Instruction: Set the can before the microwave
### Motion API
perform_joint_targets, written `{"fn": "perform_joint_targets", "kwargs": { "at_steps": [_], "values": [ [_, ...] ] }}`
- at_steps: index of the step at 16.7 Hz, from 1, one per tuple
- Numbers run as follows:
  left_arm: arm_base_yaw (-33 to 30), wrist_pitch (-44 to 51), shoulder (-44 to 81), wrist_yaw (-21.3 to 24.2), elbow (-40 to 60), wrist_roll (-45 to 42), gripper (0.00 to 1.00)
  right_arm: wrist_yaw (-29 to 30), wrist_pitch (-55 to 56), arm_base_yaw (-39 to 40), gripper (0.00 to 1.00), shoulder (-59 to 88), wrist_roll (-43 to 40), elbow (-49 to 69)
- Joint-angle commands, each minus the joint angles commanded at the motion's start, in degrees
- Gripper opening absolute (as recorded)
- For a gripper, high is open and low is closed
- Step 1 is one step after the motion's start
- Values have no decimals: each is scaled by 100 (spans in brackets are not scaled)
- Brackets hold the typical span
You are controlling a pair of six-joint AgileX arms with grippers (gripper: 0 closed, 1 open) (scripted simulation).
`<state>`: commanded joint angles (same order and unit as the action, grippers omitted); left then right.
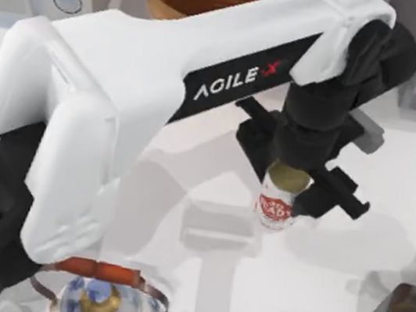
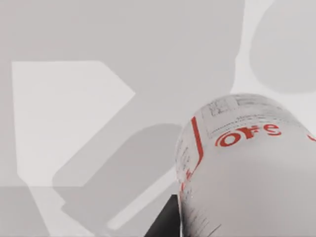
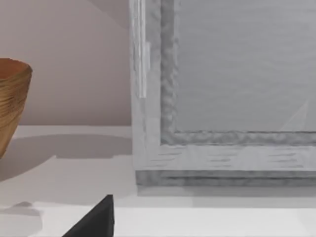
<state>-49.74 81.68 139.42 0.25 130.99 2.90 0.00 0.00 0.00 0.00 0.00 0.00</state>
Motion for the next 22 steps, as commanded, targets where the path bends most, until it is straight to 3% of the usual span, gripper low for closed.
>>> {"fn": "perform_joint_targets", "kwargs": {
  "at_steps": [3, 6, 13, 16, 19, 22],
  "values": [
    [379, 225, -30, -36, -52, -164, 0, 0, 0, 0, 100, 0, 0, 0],
    [1301, 556, -112, -92, -169, -518, 0, 0, 0, 0, 100, 0, 0, 0],
    [5042, 589, -479, -92, -588, -1751, 0, 0, 0, 0, 100, 0, 0, 0],
    [6273, 222, -586, -50, -763, -2231, 0, 0, 0, 0, 100, 0, 0, 0],
    [6972, -147, -641, -18, -886, -2549, 0, 0, 0, 0, 100, 0, 0, 0],
    [7140, -274, -656, -8, -917, -2632, 0, 0, 0, 0, 100, 0, 0, 0]
  ]
}}
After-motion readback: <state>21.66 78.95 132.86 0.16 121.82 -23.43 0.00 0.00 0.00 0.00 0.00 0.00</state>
